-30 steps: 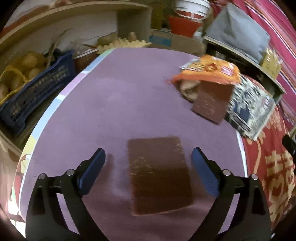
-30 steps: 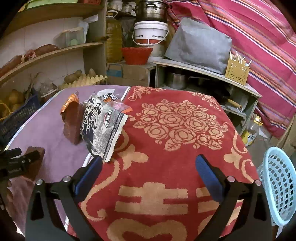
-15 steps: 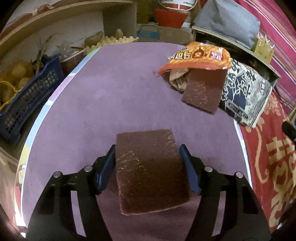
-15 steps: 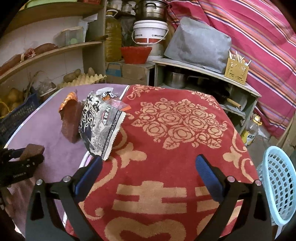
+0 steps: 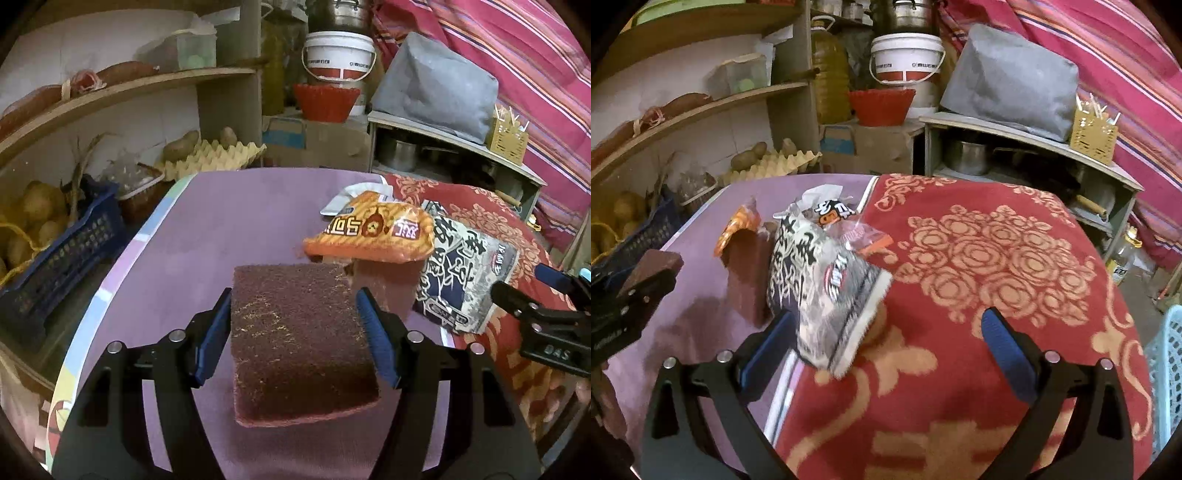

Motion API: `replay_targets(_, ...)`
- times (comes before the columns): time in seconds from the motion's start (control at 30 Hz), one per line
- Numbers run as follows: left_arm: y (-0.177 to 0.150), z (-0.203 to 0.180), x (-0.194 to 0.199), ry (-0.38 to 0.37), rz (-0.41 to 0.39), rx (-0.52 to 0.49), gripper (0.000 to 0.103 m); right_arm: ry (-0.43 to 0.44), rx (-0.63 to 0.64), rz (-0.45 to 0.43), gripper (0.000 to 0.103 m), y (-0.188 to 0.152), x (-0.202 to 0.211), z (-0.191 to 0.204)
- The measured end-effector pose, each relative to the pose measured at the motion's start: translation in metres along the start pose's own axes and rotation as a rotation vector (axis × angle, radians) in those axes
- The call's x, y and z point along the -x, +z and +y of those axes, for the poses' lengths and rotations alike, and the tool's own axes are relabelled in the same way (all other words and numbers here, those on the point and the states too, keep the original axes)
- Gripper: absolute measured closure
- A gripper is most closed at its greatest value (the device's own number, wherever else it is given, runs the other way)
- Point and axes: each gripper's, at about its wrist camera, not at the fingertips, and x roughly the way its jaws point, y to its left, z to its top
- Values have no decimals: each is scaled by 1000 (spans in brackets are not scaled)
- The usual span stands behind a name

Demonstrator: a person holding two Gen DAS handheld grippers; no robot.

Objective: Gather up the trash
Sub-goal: 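Grasp the black-and-white snack bag with the right tool while the left tool holds the pad, then carry the pad and snack bag over the light-blue basket with both tools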

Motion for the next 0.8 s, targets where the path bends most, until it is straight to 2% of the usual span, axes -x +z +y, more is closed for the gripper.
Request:
replay_targets(0.07,2,0,-2,10,-5,-9,38,23,-6,6,6,1,-7,2)
replay_targets(0.1,3,0,-2,12,-12,-11,38,29,-3,8,12,2,-9,3)
replay_targets(0.13,5,1,-1,13,-18,-10,38,36,7,10,18,3,-11,6)
replay_targets(0.2,7,3,0,11,-25,-1,38,52,21,12,46,5,-13,9)
replay_targets(0.23,8,4,0,10,-28,4,38,70,24,14,50,5,-14,10)
replay_targets(0.3,10,5,0,8,-28,13,38,88,31,13,70,5,-13,11)
replay_targets(0.5,10,0,8,11,-38,2,38,133,3,-15,99,5,8,5)
replay_targets(0.6,10,-4,16,9,-50,3,38,130,19,-30,99,4,23,-1)
replay_targets(0.8,11,-17,35,-20,-76,15,38,141,-35,-63,99,-4,67,-36)
